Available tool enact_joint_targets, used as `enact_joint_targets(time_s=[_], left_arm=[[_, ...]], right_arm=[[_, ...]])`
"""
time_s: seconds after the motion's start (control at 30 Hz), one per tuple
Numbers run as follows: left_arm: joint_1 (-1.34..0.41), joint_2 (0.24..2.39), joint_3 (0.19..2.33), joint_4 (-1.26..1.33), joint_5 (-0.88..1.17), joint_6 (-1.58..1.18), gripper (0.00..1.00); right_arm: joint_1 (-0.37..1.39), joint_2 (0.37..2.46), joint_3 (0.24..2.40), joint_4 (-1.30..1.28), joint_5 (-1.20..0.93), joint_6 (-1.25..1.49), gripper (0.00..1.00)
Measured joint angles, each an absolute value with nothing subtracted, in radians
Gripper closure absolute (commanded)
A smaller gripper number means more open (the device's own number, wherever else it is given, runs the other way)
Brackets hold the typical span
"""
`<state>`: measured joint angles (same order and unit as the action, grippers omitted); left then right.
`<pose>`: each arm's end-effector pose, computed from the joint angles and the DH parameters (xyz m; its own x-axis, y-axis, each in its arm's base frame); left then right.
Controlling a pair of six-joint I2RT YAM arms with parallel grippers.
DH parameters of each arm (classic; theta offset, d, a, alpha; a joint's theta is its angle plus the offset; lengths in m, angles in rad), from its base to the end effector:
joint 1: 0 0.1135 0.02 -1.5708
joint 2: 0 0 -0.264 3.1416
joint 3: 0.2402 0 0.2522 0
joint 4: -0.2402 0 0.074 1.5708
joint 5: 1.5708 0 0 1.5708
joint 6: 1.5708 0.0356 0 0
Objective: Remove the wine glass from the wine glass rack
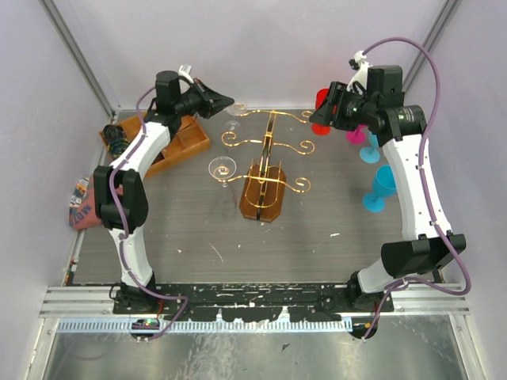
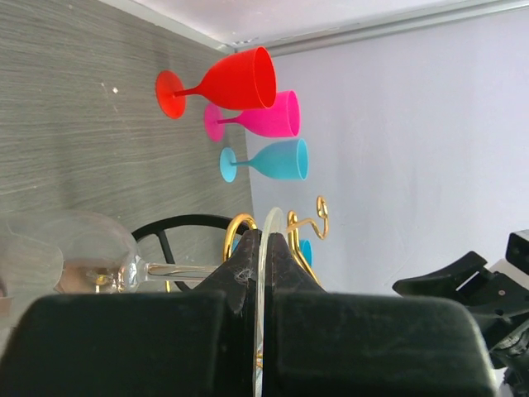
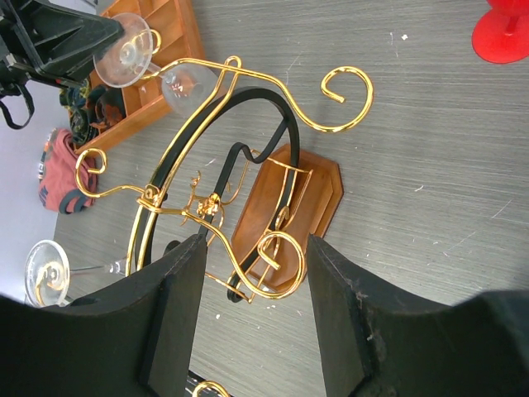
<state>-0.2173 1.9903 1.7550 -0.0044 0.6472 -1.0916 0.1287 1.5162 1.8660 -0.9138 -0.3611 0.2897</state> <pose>0.4633 -0.1243 0.3315 -0.7670 -0.5556 -0.3209 0.1373 0.3464 -0.9280 0.3017 0.0517 0.4601 -0.6269 0.1883 -0.7560 -0.2474 0.8720 0.4224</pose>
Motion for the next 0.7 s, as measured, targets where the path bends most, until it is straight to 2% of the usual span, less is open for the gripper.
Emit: enact_joint_targets(time_s=[0.33,0.7], left_arm=[[-0.241,1.994,1.766,0.106,0.702,-1.195,1.00],[-0.279,2.153,2.011,0.128,0.726,-1.245,1.00]], right_arm=[[0.129,1.516,1.866,-0.914,-0.361,0.290,0.43],[0.129,1.516,1.866,-0.914,-0.363,0.290,0.43]])
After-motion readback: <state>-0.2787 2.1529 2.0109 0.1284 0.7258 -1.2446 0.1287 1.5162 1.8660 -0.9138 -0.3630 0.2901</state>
